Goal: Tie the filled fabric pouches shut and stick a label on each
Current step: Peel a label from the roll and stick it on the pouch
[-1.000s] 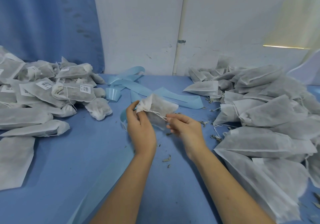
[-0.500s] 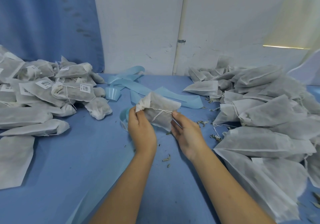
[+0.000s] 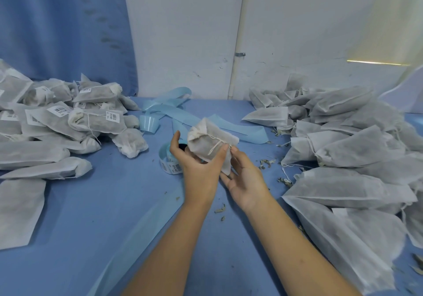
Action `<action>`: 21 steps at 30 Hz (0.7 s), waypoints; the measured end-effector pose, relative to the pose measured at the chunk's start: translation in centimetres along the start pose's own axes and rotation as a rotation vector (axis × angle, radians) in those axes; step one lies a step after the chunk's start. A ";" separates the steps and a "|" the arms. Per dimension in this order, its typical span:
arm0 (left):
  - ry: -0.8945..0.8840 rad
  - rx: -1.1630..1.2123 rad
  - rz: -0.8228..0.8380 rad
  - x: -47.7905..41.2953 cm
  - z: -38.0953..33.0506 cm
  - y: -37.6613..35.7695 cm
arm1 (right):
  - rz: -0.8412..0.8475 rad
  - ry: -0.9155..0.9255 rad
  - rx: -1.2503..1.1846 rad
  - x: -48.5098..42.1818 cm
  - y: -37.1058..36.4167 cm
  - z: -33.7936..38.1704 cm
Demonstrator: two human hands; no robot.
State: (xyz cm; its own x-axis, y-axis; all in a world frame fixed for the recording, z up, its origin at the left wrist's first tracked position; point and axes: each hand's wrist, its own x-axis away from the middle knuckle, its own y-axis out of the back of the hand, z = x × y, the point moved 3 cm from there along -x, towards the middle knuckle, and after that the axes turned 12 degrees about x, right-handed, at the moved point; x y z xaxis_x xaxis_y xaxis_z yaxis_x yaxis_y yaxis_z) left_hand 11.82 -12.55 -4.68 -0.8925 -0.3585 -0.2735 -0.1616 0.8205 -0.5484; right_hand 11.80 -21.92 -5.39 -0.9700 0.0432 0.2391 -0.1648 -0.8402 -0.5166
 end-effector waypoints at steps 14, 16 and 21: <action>0.031 0.123 -0.181 -0.6 -1.3 -0.1 | 0.025 0.190 0.242 0.6 -0.8 -0.7; 0.072 0.173 -0.184 -0.8 -1.2 0.1 | 0.026 0.214 0.247 0.6 -0.8 -0.6; 0.161 0.217 -0.184 -1.2 -1.1 0.7 | 0.081 0.186 0.260 0.5 -0.5 -0.8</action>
State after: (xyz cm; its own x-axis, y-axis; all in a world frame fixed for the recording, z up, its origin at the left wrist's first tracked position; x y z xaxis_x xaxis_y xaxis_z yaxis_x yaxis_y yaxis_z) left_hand 12.33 -11.08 -3.84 -0.9148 -0.4025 -0.0354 -0.2481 0.6287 -0.7370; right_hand 11.28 -21.04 -5.63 -0.9981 0.0482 0.0394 -0.0577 -0.9537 -0.2953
